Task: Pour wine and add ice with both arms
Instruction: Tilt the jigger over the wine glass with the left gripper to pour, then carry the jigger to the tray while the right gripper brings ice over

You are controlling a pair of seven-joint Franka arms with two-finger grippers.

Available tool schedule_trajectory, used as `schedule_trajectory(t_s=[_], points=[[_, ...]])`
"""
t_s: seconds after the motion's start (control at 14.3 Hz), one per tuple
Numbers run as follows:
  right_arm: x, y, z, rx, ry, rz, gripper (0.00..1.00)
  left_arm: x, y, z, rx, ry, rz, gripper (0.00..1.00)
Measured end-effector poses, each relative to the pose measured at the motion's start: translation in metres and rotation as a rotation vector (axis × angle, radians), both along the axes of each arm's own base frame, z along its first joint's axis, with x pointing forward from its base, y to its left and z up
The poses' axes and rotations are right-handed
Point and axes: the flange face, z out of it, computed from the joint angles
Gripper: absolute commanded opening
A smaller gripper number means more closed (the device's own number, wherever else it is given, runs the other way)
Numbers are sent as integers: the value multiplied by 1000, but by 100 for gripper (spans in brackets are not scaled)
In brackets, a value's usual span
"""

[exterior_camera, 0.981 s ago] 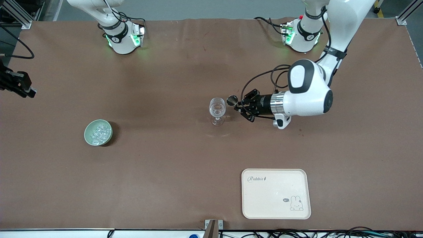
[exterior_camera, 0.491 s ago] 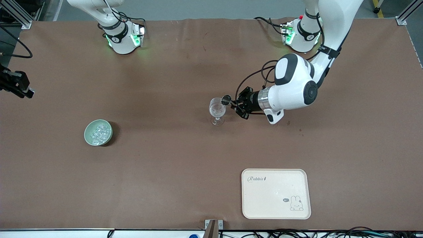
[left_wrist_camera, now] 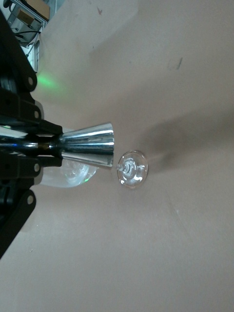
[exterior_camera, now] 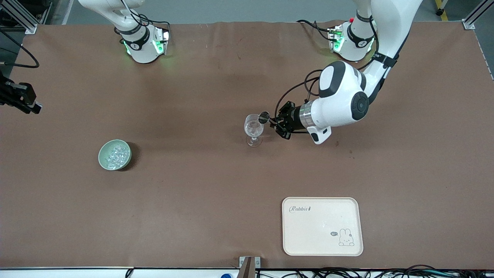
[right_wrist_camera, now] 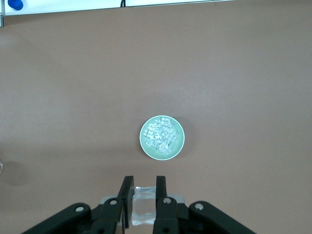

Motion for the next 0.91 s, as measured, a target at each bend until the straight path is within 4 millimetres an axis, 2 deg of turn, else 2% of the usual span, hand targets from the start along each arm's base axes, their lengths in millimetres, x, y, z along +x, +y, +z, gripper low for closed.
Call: schedule_trajectory(t_s=[0.35,0.49,0.7,0.91], points=[[0,0,0,0,0,0,7,11,16,9,-206,-14,-63,1],[0,0,0,0,0,0,7,28,31,20,-240,-38,-30,1],[0,1,-1,0,3,1,7,77,70,33,-294,-67,63,1],[2,11,-3,1,10,15,6,138,114,16,-357,-81,162,1]])
